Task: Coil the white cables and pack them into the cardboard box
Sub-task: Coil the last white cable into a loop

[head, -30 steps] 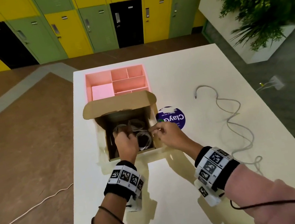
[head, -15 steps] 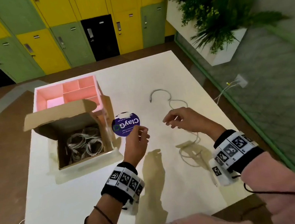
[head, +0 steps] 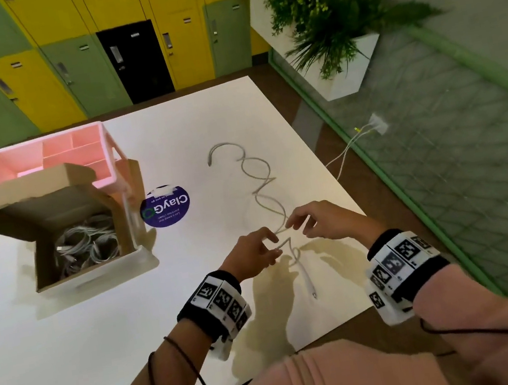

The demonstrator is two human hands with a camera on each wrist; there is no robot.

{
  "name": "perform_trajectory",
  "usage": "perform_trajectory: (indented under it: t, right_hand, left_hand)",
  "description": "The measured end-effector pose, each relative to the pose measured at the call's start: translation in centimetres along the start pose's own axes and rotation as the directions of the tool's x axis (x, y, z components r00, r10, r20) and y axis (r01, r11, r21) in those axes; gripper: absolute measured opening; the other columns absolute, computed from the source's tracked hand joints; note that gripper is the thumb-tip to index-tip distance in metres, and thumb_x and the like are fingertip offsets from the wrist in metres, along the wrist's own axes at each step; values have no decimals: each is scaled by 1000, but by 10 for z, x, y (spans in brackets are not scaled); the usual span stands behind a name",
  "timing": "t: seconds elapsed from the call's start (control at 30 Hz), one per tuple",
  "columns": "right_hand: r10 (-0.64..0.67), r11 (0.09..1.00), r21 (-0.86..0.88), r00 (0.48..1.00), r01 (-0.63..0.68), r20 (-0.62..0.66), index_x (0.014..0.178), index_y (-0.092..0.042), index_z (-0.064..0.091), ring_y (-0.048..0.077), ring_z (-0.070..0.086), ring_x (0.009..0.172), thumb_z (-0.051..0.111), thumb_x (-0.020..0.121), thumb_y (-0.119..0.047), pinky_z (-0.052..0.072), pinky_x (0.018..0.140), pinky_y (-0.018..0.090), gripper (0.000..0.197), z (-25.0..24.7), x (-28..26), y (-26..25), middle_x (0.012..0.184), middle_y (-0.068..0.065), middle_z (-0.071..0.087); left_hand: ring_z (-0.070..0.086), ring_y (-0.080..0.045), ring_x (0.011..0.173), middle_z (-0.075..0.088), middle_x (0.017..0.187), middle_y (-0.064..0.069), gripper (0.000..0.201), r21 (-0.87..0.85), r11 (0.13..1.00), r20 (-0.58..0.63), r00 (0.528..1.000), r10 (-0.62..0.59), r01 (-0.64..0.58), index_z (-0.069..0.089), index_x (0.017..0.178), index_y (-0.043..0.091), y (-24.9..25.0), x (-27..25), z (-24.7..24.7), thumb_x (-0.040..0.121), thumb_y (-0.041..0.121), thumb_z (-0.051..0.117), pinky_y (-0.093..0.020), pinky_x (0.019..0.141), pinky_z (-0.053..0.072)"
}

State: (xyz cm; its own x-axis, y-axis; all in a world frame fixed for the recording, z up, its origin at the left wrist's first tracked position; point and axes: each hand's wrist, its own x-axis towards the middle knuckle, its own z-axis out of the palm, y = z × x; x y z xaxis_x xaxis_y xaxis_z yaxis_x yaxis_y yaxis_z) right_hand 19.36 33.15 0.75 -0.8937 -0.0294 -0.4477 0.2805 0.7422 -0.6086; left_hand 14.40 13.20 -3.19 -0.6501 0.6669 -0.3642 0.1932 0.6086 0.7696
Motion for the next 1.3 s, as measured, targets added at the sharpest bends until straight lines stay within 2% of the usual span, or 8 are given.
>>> perform_trajectory:
  t: [0.2,0.47,0.63,0.73,0.87,1.07,1.17,1.3]
  right_hand:
    - [-19,999,-42,999,17,-42,108,-17,70,18,61,91,73,81,-9,45,77,22,29,20,2,8,105,2,56]
    - [-103,955,237,950,177,-296,91,-8,74,-3,61,62,74,80,-10,46,65,8,11,-9,11,-28,74,-1,69]
    - [-164,897,311,888,315,-429,99,-13,68,6,64,55,78,76,-8,54,60,18,26,-35,16,-65,71,9,68]
    - [-242,894,244,862,376,-445,105,-19,65,14,69,60,78,75,-8,59,62,26,34,-46,16,-85,73,11,70]
    - [-331,876,193,842,442,-425,110,-24,65,13,69,63,74,79,-8,59,61,25,37,-53,17,-108,68,3,66]
    - [-399,868,166,855,469,-331,102,-18,72,11,66,68,49,95,-6,53,62,18,27,-59,27,-133,82,9,69]
    - [-417,886,102,875,451,-247,97,-20,69,8,57,79,33,93,4,44,63,8,43,-62,33,-138,97,3,60]
    - [-470,875,34,866,482,-170,98,-29,60,8,50,100,52,93,-7,40,83,13,24,-56,39,-143,111,1,46]
  left_hand:
    - [57,-11,60,72,82,-18,7,14,1000,-162,986,28,-26,62,91,1,9,5,10,91,7,60,-9,50,39]
    - [63,-15,74,65,86,-9,22,-216,963,-512,859,28,-160,41,113,5,35,-1,-18,100,23,45,-13,65,47]
    - [68,-19,88,68,100,-12,38,-487,868,-391,912,-122,-93,31,119,13,62,-21,-41,100,46,31,-31,80,52]
    - [69,-24,91,66,106,-15,53,-564,820,-287,954,-81,-100,22,127,14,74,-33,-62,93,39,54,-32,81,56]
    - [71,-19,74,70,84,-8,47,-266,952,-380,924,41,-151,36,113,9,75,-41,-81,83,10,72,-28,70,55]
    - [56,-13,65,61,78,-1,23,208,962,-490,833,257,-174,61,94,-1,73,-50,-102,89,-13,41,-7,57,41]
    - [58,-13,68,57,73,9,20,179,952,-557,772,306,-248,56,91,1,67,-57,-111,92,-11,40,-10,68,45]
    - [56,-14,71,59,75,1,18,-88,901,-624,729,283,-425,51,92,2,66,-64,-124,101,2,35,-28,76,49]
